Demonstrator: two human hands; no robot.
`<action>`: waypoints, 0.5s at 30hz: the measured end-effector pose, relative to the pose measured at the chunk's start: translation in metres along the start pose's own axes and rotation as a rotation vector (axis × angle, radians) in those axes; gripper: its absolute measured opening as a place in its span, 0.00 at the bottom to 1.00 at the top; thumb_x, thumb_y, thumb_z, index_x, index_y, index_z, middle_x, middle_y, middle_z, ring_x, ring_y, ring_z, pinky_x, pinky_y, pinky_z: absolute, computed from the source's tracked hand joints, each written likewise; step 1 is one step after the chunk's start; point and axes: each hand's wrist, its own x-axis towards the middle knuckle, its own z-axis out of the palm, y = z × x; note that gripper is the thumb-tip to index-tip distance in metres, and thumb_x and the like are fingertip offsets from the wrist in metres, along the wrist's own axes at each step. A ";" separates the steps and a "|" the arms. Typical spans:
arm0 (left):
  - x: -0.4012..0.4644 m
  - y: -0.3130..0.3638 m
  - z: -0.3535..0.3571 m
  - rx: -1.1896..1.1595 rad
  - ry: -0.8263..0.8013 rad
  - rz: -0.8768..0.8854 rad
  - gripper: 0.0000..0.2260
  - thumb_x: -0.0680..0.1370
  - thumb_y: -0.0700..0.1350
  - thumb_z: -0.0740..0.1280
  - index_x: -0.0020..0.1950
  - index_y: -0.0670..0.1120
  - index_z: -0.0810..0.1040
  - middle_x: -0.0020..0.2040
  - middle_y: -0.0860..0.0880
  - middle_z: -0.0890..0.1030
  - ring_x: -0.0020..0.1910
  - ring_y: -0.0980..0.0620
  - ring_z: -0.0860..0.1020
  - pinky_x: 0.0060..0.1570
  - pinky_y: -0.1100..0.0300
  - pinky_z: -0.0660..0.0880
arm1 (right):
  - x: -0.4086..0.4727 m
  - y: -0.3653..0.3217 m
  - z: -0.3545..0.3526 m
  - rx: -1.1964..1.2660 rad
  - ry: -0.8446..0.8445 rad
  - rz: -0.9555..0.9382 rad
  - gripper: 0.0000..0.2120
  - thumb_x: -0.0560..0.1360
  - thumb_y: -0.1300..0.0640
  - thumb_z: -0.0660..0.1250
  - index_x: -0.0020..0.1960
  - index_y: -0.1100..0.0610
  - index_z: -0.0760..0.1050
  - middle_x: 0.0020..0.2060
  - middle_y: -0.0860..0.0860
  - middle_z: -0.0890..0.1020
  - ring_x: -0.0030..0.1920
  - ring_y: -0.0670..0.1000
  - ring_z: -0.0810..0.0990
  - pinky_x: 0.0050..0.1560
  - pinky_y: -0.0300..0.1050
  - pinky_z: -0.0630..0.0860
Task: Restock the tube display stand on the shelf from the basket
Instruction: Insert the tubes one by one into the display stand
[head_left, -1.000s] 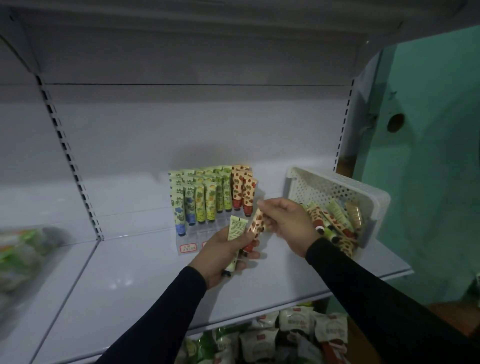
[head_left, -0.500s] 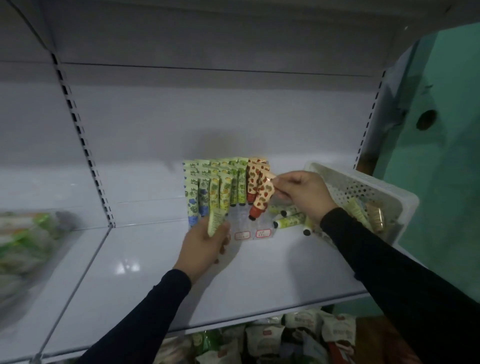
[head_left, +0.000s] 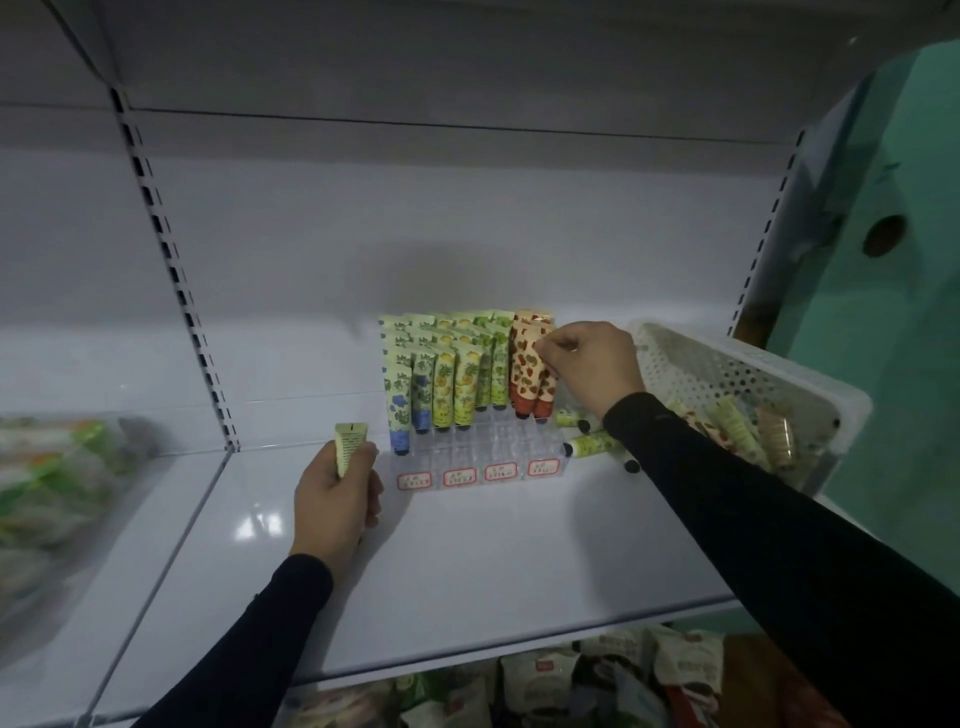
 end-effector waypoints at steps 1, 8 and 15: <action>0.001 -0.001 0.000 0.003 0.003 -0.004 0.11 0.81 0.45 0.63 0.43 0.39 0.73 0.30 0.44 0.75 0.24 0.48 0.70 0.23 0.58 0.67 | 0.000 -0.002 0.000 -0.021 0.004 -0.014 0.10 0.76 0.52 0.69 0.46 0.58 0.84 0.43 0.50 0.85 0.43 0.45 0.79 0.45 0.34 0.68; 0.002 -0.004 0.001 0.039 -0.013 -0.026 0.11 0.80 0.47 0.63 0.41 0.42 0.73 0.30 0.45 0.76 0.25 0.49 0.71 0.23 0.57 0.68 | -0.002 -0.001 0.005 -0.095 -0.017 -0.063 0.11 0.77 0.52 0.67 0.50 0.57 0.84 0.47 0.51 0.85 0.43 0.43 0.75 0.44 0.33 0.66; 0.000 -0.001 0.001 0.085 -0.029 -0.026 0.12 0.81 0.47 0.63 0.43 0.40 0.72 0.31 0.45 0.76 0.25 0.50 0.71 0.22 0.59 0.66 | 0.001 -0.002 0.004 -0.079 -0.028 -0.033 0.10 0.76 0.53 0.68 0.44 0.60 0.84 0.41 0.52 0.85 0.42 0.48 0.80 0.49 0.43 0.76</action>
